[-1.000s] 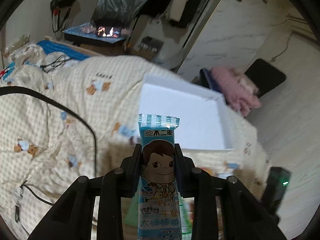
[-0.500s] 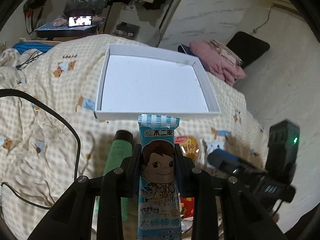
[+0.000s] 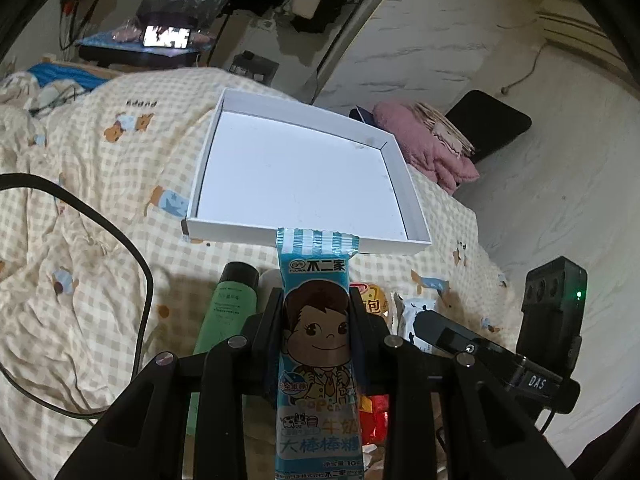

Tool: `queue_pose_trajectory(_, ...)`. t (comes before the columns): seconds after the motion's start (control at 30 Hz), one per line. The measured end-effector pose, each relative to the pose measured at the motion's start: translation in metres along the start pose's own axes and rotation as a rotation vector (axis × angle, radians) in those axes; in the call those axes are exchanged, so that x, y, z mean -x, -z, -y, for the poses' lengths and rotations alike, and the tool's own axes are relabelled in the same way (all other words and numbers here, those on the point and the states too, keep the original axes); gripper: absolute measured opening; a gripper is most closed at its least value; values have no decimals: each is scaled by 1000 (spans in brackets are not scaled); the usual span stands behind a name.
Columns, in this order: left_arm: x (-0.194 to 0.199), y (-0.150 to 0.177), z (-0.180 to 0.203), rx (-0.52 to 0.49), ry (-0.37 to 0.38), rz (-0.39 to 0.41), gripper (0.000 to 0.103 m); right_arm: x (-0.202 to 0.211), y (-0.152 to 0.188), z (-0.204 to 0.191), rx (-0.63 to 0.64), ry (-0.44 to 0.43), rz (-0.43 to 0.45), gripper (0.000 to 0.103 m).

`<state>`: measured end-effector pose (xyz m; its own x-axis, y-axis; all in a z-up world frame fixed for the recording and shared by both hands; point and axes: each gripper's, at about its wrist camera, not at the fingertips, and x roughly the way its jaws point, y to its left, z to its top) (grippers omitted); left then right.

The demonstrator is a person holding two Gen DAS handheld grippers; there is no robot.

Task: Organize objects
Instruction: 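Lift the candy bar with the left tool while the right tool grasps the milk biscuit packet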

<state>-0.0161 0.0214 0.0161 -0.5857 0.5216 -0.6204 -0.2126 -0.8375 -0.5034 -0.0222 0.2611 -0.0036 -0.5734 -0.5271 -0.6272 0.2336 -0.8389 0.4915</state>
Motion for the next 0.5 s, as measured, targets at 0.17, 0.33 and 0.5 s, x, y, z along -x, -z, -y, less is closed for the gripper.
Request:
queue_pose_trajectory(0.17, -6, 0, -8, 34, 14, -22, 32, -2, 0, -2, 9, 1, -3, 103)
queue_pose_trajectory(0.33, -11, 2, -5, 23, 19, -44, 32, -2, -1, -2, 4, -1, -6, 103)
queue_pose_trajectory(0.5, -13, 4, -4, 16, 24, -54, 32, 4, -4, -1, 0, -7, 4, 103)
